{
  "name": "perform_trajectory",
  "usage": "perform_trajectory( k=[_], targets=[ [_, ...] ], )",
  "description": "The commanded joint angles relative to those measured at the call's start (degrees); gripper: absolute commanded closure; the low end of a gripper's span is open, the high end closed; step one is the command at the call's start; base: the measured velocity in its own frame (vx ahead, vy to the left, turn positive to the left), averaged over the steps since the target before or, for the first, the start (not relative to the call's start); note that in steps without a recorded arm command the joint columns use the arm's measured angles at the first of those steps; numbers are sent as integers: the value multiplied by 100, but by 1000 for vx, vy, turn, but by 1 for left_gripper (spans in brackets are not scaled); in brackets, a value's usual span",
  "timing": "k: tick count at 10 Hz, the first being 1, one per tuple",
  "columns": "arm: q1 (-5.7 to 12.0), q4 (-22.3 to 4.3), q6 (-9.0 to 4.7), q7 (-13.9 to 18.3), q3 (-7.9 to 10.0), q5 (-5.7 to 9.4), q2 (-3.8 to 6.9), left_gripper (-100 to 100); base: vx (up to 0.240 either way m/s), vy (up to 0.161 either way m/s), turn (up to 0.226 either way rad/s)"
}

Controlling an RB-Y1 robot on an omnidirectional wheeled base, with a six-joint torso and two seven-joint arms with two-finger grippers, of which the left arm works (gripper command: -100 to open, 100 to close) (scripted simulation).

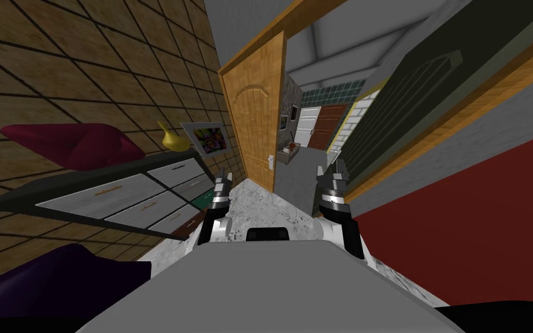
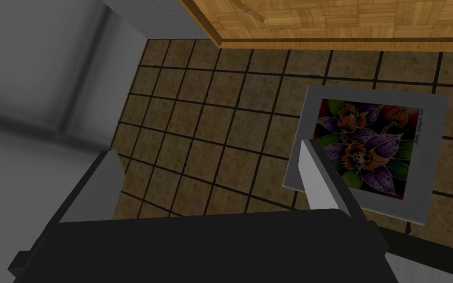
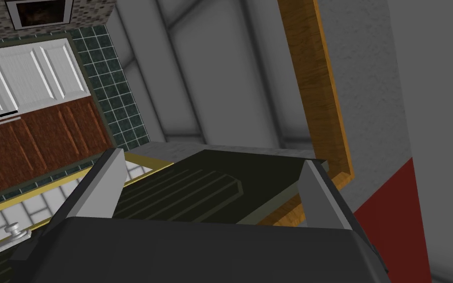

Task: Push the door open

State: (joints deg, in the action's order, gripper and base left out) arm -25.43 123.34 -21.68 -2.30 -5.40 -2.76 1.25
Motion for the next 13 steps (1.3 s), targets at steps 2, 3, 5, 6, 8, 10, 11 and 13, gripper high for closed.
perform_trajectory(
  k=[2,3,5,6,8,10,11,13],
  targets=[
    [218,-418,53,79,-110,28,95,-100,112,35,-98],
    [282,-542,68,98,-151,32,115,-100,137,38,-123],
    [411,-796,101,135,-233,42,155,-100,112,36,-89],
    [477,-925,117,155,-275,47,174,-100,91,42,-88],
    [614,-1194,151,195,-362,57,209,-100,97,40,-94],
    [753,-1466,186,235,-451,68,241,-100,91,43,-82],
    [823,-1605,204,256,-496,73,255,-100,93,46,-94],
    [965,-1882,239,297,-586,84,283,-100,93,38,-106]
  ],
)
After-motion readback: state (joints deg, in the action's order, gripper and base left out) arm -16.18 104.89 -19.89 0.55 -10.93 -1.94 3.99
